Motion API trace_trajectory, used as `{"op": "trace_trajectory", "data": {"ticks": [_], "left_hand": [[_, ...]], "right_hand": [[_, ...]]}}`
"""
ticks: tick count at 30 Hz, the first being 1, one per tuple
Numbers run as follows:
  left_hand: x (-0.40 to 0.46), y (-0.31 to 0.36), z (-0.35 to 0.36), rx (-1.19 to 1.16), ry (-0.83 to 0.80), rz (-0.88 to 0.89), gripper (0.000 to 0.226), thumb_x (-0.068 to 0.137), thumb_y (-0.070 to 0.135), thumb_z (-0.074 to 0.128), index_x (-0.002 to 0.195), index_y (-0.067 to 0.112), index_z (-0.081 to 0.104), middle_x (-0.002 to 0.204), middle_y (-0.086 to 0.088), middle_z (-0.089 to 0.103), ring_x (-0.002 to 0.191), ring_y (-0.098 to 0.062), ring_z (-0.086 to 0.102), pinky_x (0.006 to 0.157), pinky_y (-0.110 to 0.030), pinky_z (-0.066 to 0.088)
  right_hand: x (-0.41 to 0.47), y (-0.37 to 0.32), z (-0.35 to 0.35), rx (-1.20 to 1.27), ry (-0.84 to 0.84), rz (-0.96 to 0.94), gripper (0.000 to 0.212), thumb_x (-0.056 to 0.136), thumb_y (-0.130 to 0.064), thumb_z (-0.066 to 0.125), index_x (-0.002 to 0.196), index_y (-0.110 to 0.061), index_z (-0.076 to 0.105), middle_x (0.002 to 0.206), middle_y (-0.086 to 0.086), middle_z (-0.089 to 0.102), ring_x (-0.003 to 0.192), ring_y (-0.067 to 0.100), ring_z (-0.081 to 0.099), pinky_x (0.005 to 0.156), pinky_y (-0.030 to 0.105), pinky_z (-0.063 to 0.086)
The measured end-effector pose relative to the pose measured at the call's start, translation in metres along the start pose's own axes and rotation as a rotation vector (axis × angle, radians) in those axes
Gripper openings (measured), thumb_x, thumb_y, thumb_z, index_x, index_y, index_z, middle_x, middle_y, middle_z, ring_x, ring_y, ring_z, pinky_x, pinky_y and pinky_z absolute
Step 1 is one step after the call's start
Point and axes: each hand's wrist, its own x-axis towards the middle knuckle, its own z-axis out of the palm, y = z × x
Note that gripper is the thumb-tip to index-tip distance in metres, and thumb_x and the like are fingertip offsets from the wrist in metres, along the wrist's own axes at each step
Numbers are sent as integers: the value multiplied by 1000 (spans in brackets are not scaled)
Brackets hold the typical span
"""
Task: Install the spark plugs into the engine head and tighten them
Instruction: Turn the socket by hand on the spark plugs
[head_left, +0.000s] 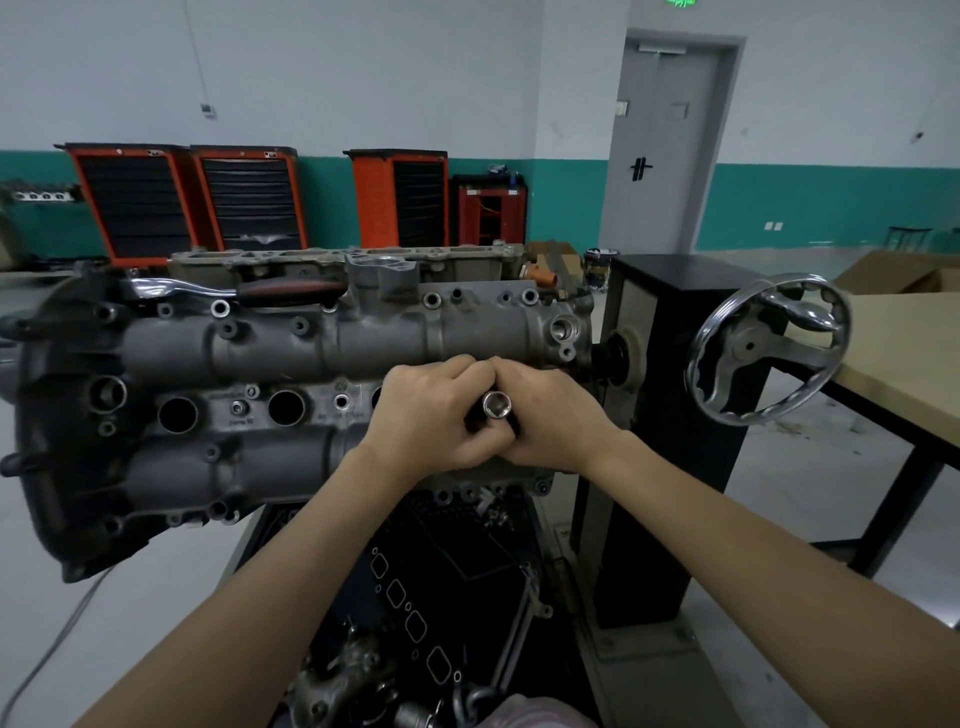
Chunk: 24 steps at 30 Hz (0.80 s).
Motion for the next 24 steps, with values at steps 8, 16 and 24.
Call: {"op": "trace_trajectory", "data": {"ticks": [8, 16, 24], "left_hand": [[-9, -2, 6, 0, 36, -92, 35, 78, 31, 55, 55, 7, 46, 49, -4, 46, 38, -20, 42, 40, -21, 27], [-9, 1, 4, -38, -34, -68, 30, 80, 24, 49, 62, 1, 53, 54, -9, 50, 37, -26, 43, 42, -20, 27], [-10, 1, 4, -23, -18, -84, 31, 79, 30, 51, 61, 5, 49, 55, -6, 49, 41, -23, 45, 45, -19, 25]], "right_hand": [[-1, 0, -1, -2, 32, -15, 17, 71, 1, 65, 79, 3, 50, 70, 12, 58, 53, 34, 55, 41, 33, 39], [-2, -2, 1, 27, 48, 20, 21, 73, -7, 64, 85, -1, 49, 73, 9, 59, 57, 31, 56, 43, 37, 44], [-1, -1, 0, -17, 22, -13, 17, 71, -2, 60, 82, 4, 49, 70, 15, 58, 51, 36, 55, 39, 34, 42]]}}
